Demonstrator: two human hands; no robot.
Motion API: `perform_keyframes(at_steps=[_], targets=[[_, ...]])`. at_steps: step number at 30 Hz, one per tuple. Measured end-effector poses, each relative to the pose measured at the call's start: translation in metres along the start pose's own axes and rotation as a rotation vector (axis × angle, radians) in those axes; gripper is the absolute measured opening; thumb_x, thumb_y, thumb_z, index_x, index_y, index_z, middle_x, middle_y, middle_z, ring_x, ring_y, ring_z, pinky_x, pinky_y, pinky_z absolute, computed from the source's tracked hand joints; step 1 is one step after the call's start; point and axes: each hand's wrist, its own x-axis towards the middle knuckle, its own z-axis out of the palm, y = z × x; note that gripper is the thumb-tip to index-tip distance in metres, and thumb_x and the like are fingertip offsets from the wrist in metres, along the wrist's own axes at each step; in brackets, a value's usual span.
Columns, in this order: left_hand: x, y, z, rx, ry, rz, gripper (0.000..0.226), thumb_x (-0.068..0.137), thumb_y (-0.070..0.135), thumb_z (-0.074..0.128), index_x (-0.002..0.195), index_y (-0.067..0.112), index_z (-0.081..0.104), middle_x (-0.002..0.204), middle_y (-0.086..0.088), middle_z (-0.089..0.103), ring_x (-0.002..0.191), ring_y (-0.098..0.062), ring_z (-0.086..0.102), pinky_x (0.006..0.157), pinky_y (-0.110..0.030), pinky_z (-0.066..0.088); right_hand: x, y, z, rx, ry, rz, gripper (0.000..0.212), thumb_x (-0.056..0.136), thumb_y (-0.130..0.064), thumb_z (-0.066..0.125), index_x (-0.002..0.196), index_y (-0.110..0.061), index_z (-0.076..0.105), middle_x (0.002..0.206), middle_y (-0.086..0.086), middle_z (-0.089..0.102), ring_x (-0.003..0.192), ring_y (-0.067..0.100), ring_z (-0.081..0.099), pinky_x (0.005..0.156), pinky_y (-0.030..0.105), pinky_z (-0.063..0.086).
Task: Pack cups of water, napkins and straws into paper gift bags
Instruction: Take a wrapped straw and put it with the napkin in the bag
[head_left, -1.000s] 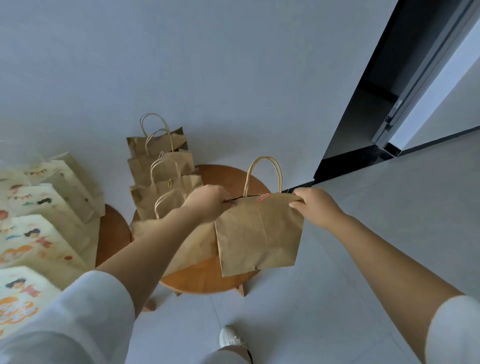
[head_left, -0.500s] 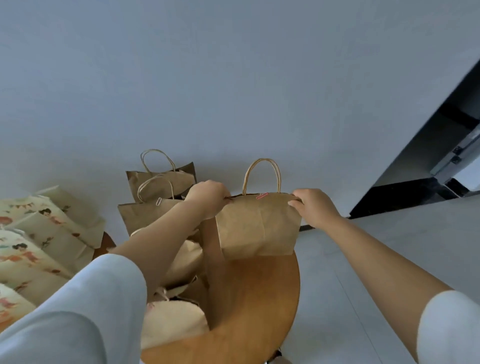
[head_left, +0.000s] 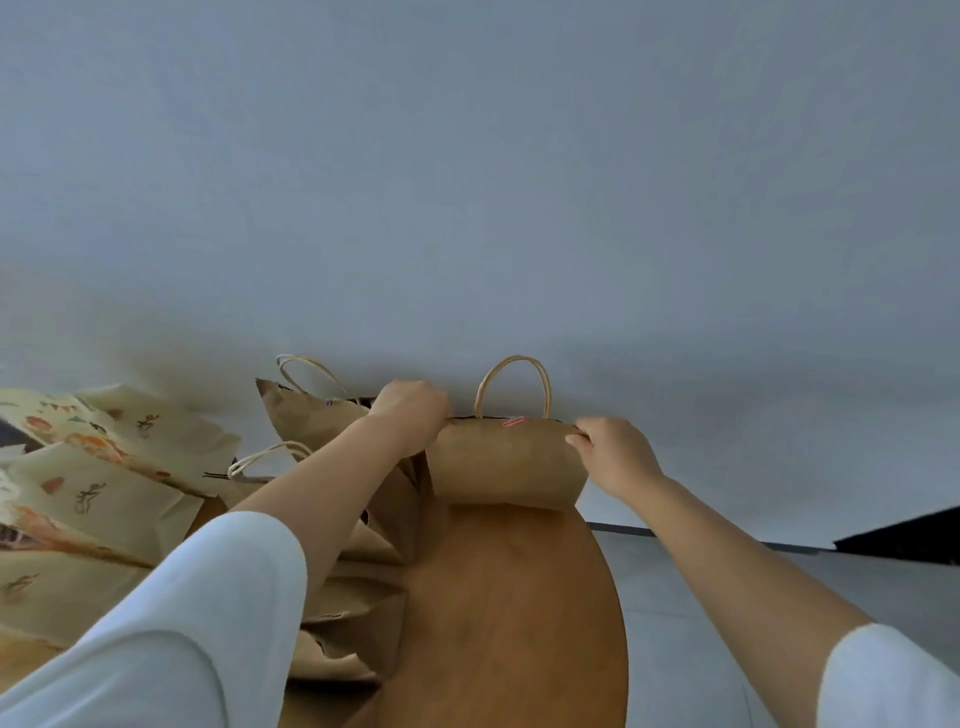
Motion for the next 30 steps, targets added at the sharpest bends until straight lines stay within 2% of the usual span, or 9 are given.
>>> perform_keyframes(at_steps=[6,11,14,17,19,22,24,27,30], targets=[[0.023,-0.006,0.006,0.049,-0.037,-0.093,0.028,0.090,0.000,0.044,0.099,0.019,0.062,0.105,-0.001,0.062,0.109,-0.020,0.049,0.076,-0.026,0.030,0.042,-0.004,0.018,-0.005,-0.047,-0.043,0.044,0.097,-0.017,0.045,0.057,-0.017,0.028,0.055,-0.001,0.034,0.059,0.021,0.037,0.047,0.028,0.020],[0.023,-0.003,0.019,-0.005,-0.045,-0.210,0.029,0.086,-0.003,0.045,0.098,0.018,0.061,0.104,0.000,0.062,0.112,-0.022,0.044,0.085,-0.029,0.030,0.052,-0.005,0.035,-0.062,-0.003,-0.051,0.043,0.098,-0.020,0.042,0.057,-0.017,0.030,0.058,-0.002,0.033,0.069,0.025,0.044,0.055,0.030,0.030],[0.022,0.003,0.019,-0.031,-0.034,-0.248,0.031,0.085,-0.002,0.046,0.101,0.020,0.062,0.105,0.002,0.062,0.111,-0.021,0.045,0.087,-0.029,0.031,0.047,-0.007,0.036,-0.051,0.035,-0.060,0.028,0.099,-0.022,0.041,0.075,-0.009,0.050,0.069,-0.001,0.045,0.087,0.027,0.050,0.062,0.032,0.037],[0.015,0.006,0.015,-0.070,-0.020,-0.253,0.034,0.084,-0.003,0.046,0.104,0.019,0.062,0.108,0.001,0.062,0.110,-0.023,0.048,0.086,-0.028,0.033,0.036,-0.005,0.036,-0.061,0.122,-0.157,0.024,0.097,-0.020,0.047,0.108,-0.005,0.062,0.102,0.007,0.064,0.103,0.030,0.052,0.079,0.038,0.044],[0.005,0.010,0.011,-0.092,0.006,-0.249,0.031,0.086,-0.002,0.045,0.104,0.018,0.060,0.108,-0.001,0.061,0.110,-0.023,0.048,0.085,-0.028,0.033,0.027,-0.007,0.036,-0.049,0.207,-0.204,0.020,0.092,-0.014,0.056,0.106,-0.003,0.065,0.099,0.011,0.067,0.094,0.035,0.057,0.077,0.040,0.045],[-0.017,0.016,0.004,-0.157,0.066,-0.239,0.021,0.091,0.006,0.045,0.107,0.016,0.055,0.113,-0.002,0.059,0.112,-0.024,0.048,0.083,-0.030,0.035,0.008,-0.021,0.032,0.002,0.332,-0.238,0.009,0.082,-0.004,0.066,0.091,-0.001,0.066,0.082,0.011,0.066,0.077,0.035,0.059,0.065,0.039,0.049],[-0.035,0.019,0.000,-0.212,0.100,-0.223,0.022,0.093,0.013,0.046,0.115,0.013,0.052,0.119,-0.005,0.056,0.115,-0.025,0.048,0.086,-0.033,0.037,-0.009,-0.036,0.029,0.053,0.394,-0.280,0.012,0.077,0.003,0.067,0.089,0.000,0.065,0.081,0.012,0.065,0.075,0.033,0.060,0.064,0.038,0.051],[-0.074,0.020,-0.003,-0.279,0.143,-0.217,0.037,0.096,0.023,0.046,0.131,0.012,0.046,0.130,-0.006,0.052,0.121,-0.027,0.046,0.094,-0.037,0.040,-0.037,-0.066,0.029,0.097,0.380,-0.339,0.022,0.084,0.003,0.058,0.104,0.001,0.065,0.098,0.013,0.067,0.094,0.033,0.061,0.077,0.038,0.051],[-0.124,0.013,0.001,-0.350,0.207,-0.247,0.037,0.096,0.027,0.045,0.131,0.014,0.048,0.131,-0.005,0.052,0.123,-0.026,0.046,0.096,-0.037,0.040,-0.070,-0.105,0.032,0.062,0.289,-0.425,0.029,0.092,-0.005,0.049,0.118,0.000,0.059,0.112,0.013,0.064,0.109,0.029,0.055,0.087,0.035,0.046]])
